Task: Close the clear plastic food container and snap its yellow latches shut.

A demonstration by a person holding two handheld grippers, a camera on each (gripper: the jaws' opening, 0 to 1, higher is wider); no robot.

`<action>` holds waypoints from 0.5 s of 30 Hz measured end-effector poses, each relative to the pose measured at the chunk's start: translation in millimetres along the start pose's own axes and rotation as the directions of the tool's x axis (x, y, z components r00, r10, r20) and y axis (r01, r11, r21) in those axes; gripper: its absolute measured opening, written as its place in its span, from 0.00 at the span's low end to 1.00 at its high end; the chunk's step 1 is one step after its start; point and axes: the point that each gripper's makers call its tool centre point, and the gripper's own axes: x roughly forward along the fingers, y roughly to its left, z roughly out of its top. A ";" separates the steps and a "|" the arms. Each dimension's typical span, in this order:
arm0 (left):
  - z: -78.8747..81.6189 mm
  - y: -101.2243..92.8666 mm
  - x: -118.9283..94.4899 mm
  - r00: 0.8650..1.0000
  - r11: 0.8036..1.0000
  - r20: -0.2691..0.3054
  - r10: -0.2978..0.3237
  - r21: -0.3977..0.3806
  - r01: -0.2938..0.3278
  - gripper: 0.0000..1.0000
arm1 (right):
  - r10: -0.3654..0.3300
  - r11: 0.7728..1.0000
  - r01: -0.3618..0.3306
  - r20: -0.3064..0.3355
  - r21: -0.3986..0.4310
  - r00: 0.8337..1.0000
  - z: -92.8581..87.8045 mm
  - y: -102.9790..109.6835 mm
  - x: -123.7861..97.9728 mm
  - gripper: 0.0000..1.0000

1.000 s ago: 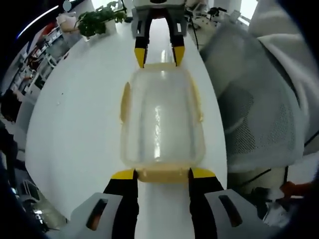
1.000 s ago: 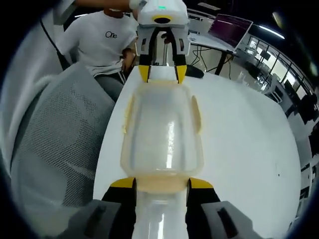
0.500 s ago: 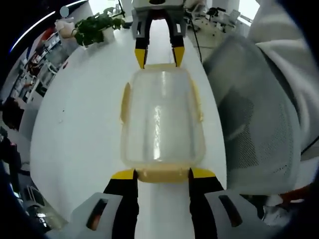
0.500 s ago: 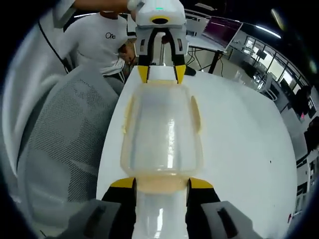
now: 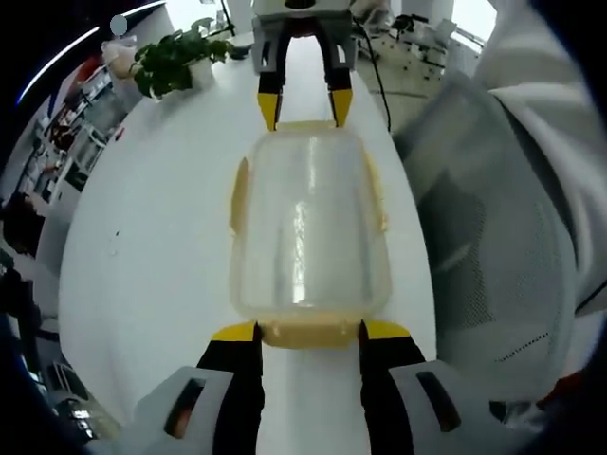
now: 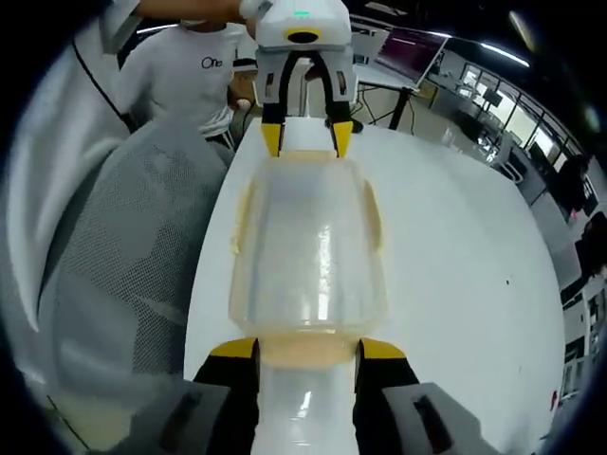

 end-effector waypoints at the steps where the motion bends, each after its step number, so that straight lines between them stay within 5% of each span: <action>1: 2.7 0.3 1.6 1.000 1.000 0.000 0.000 0.003 0.000 0.37 | 0.000 1.000 0.000 0.000 0.001 1.000 -1.2 -0.1 -0.6 0.37; 15: 36.0 6.2 28.2 1.000 1.000 0.002 -0.016 0.011 0.016 0.37 | 0.001 1.000 -0.001 -0.025 0.016 1.000 -41.1 -4.2 -13.3 0.37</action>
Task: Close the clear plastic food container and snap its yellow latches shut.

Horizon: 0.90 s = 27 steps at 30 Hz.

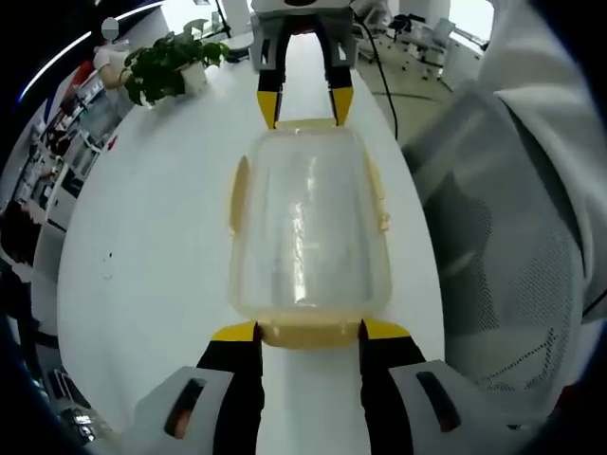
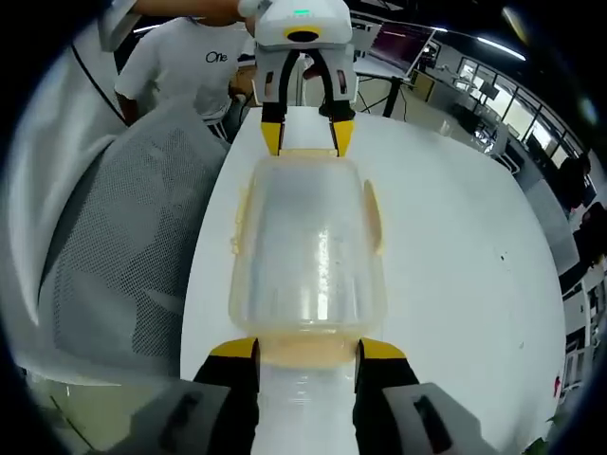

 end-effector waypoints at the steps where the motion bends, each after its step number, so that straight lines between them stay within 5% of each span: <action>1: 1.8 0.4 1.3 1.000 1.000 -0.001 -0.001 0.001 0.001 0.37 | -0.001 1.000 0.001 -0.002 -0.001 1.000 -3.0 -0.7 -1.0 0.37; 27: 33.8 11.6 38.6 1.000 1.000 -0.013 -0.026 -0.006 0.026 0.37 | 0.008 1.000 -0.008 -0.026 0.008 1.000 -49.7 -11.0 -7.1 0.37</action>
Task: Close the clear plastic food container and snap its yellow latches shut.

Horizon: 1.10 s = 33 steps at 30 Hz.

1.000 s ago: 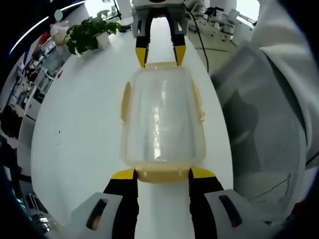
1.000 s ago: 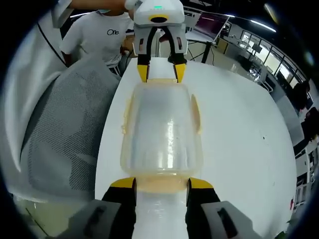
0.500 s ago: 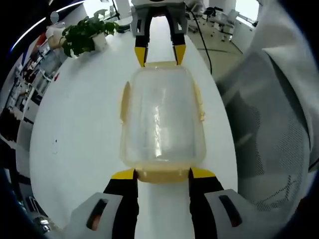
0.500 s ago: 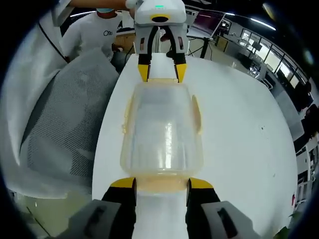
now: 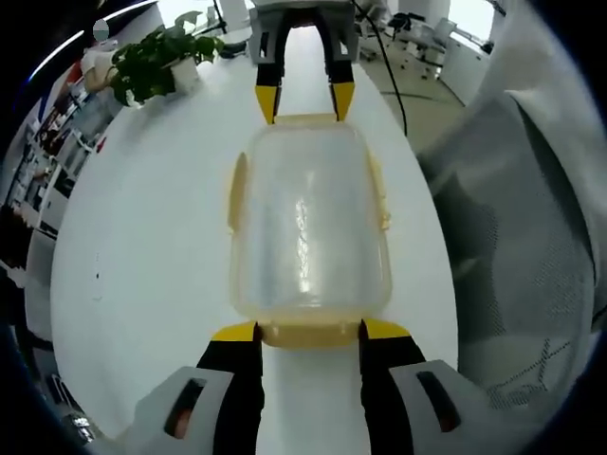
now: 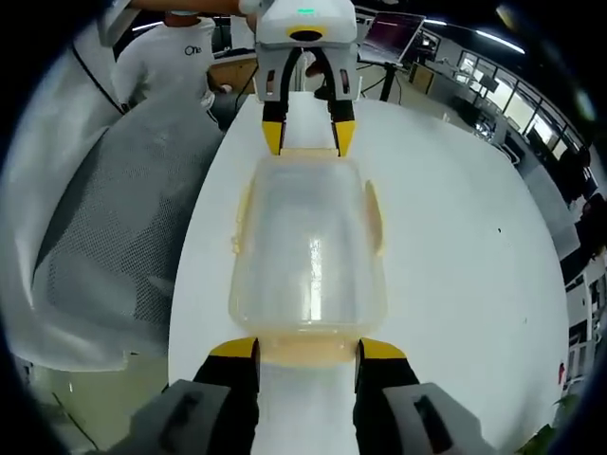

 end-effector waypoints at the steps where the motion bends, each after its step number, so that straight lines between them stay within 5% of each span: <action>1: 0.7 -0.8 1.0 1.000 1.000 -0.002 -0.001 -0.001 0.001 0.37 | 0.002 1.000 -0.002 0.001 0.001 1.000 -1.5 0.3 0.3 0.37; 24: -5.5 -2.4 15.2 0.999 1.000 -0.027 -0.028 -0.002 0.028 0.38 | 0.028 1.000 -0.028 -0.008 0.013 1.000 -9.7 -0.6 12.8 0.38; 33: -5.1 -2.2 14.3 1.000 0.999 0.005 -0.023 -0.032 0.024 0.38 | 0.041 0.999 -0.040 -0.034 0.013 0.999 -13.3 2.9 12.8 0.39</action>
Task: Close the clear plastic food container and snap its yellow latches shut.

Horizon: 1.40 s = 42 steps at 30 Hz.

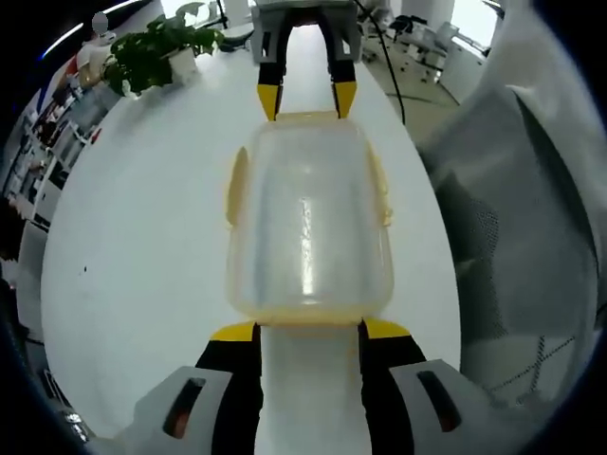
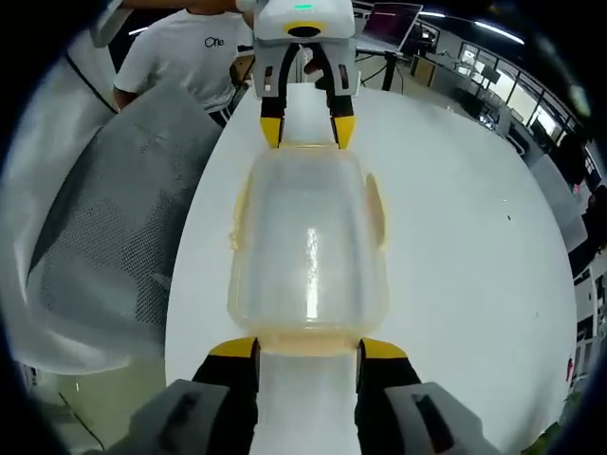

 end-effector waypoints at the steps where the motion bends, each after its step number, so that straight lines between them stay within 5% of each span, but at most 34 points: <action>1: -1.7 0.4 -0.4 1.000 1.000 -0.004 0.002 -0.010 -0.002 0.38 | 0.014 1.000 -0.013 -0.018 0.011 1.000 -2.8 2.9 0.5 0.41; 6: -10.8 -0.7 -1.2 1.000 0.999 -0.014 0.010 -0.039 -0.011 0.53 | -0.002 1.000 0.002 -0.050 0.006 0.999 -9.2 3.2 -0.5 0.48; 14: -12.8 -6.2 -11.9 0.999 0.990 0.039 0.013 -0.141 -0.007 0.53 | -0.006 0.994 0.006 -0.003 0.111 1.000 -4.4 6.9 -10.1 0.50; 25: -11.1 -6.9 -19.1 0.995 0.957 0.089 0.046 -0.289 -0.018 0.54 | -0.079 0.946 0.059 0.051 0.318 0.996 5.9 1.1 -21.0 0.48; 28: -6.4 -6.4 -19.7 0.991 0.924 0.122 0.056 -0.383 -0.005 0.53 | -0.095 0.911 0.052 0.086 0.408 0.992 15.3 0.9 -23.3 0.45; 31: 8.7 -12.3 -20.9 0.976 0.856 0.214 0.032 -0.511 0.084 0.55 | -0.130 0.867 0.055 0.117 0.496 0.985 23.3 -2.7 -24.5 0.49; 35: 11.5 -6.4 -20.5 0.966 0.774 0.246 0.078 -0.626 0.097 0.53 | -0.186 0.762 0.059 0.130 0.645 0.974 27.3 -8.8 -25.5 0.46; 37: 10.0 -5.1 -18.6 0.966 0.745 0.241 0.093 -0.660 0.093 0.55 | -0.219 0.713 0.083 0.109 0.697 0.970 24.3 -12.5 -25.5 0.42; 40: 1.8 -2.6 -13.6 0.976 0.738 0.181 0.123 -0.674 0.032 0.58 | -0.230 0.637 0.070 0.102 0.768 0.968 23.0 -11.4 -23.0 0.42; 42: -0.4 -2.8 -11.2 0.979 0.701 0.163 0.125 -0.713 0.029 0.59 | -0.216 0.603 0.051 0.102 0.796 0.971 22.9 -7.8 -20.0 0.42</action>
